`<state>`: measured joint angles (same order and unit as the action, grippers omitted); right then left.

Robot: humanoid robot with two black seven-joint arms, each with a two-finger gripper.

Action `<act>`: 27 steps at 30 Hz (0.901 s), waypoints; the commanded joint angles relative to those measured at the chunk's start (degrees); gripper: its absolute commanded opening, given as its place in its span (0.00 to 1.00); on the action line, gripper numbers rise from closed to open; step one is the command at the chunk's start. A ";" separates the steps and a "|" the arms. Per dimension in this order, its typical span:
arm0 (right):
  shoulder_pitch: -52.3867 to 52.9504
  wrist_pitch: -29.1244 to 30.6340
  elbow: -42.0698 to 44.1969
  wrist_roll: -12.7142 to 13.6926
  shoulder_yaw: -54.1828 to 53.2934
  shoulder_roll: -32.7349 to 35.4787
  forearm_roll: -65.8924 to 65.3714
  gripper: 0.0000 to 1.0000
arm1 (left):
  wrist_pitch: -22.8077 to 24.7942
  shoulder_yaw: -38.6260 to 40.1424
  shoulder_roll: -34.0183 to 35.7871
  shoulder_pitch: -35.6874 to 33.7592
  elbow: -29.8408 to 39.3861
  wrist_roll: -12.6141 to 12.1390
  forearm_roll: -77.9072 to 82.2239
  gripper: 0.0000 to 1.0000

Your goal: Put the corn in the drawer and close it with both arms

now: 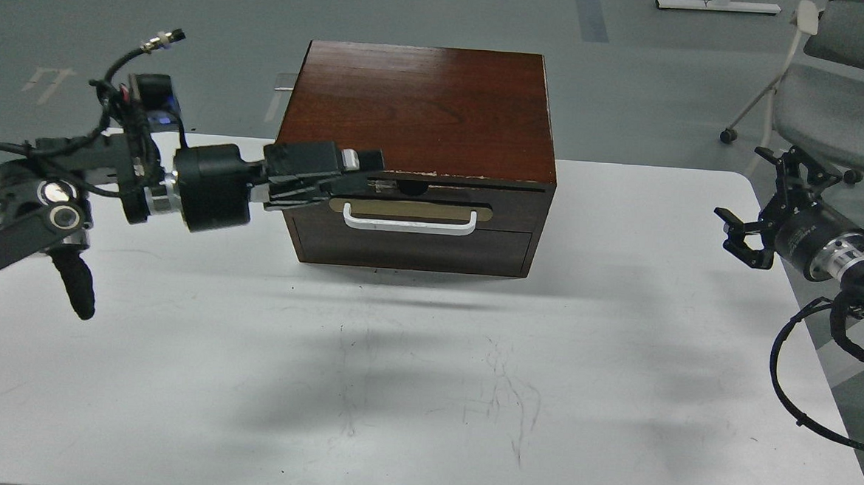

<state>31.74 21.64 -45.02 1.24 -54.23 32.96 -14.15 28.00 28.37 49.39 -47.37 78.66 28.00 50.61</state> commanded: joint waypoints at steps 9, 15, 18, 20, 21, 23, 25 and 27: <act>4.11 0.07 -0.50 -0.01 -0.08 -0.96 0.18 1.00 | 0.00 -0.07 1.86 0.35 -27.84 0.00 -15.54 0.97; 6.23 -0.28 -0.15 -2.65 -0.70 -4.83 0.09 1.00 | 0.00 -0.16 -3.33 1.84 -41.75 0.00 -18.97 0.97; 7.02 -0.37 -0.15 -6.60 -0.52 -7.81 0.00 1.00 | 0.00 -0.16 -5.70 1.93 -45.35 0.00 -22.83 0.97; 7.63 -0.28 -0.15 -6.95 0.00 -9.04 -0.09 1.00 | 0.00 -0.16 -6.15 1.93 -45.53 -3.19 -26.25 0.97; 7.81 -0.28 -0.15 -6.95 0.18 -9.31 -0.09 1.00 | 0.00 -0.16 -6.15 1.93 -45.53 -4.08 -27.13 0.98; 8.51 -0.28 0.02 -6.95 0.97 -9.84 -0.17 1.00 | 0.00 -0.16 -6.32 2.11 -45.35 -6.63 -29.33 0.98; 9.47 -0.46 0.29 -6.95 2.28 -10.10 -0.17 1.00 | 0.00 -0.16 -6.32 2.80 -45.00 -7.78 -30.83 0.98; 10.62 -1.42 0.46 -6.78 3.78 -10.54 -0.26 1.00 | 0.00 -0.16 -6.06 3.43 -44.74 -7.70 -32.06 0.98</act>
<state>40.90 21.19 -44.84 -5.69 -52.35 23.02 -14.33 28.00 28.22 43.10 -44.77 33.50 21.00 20.49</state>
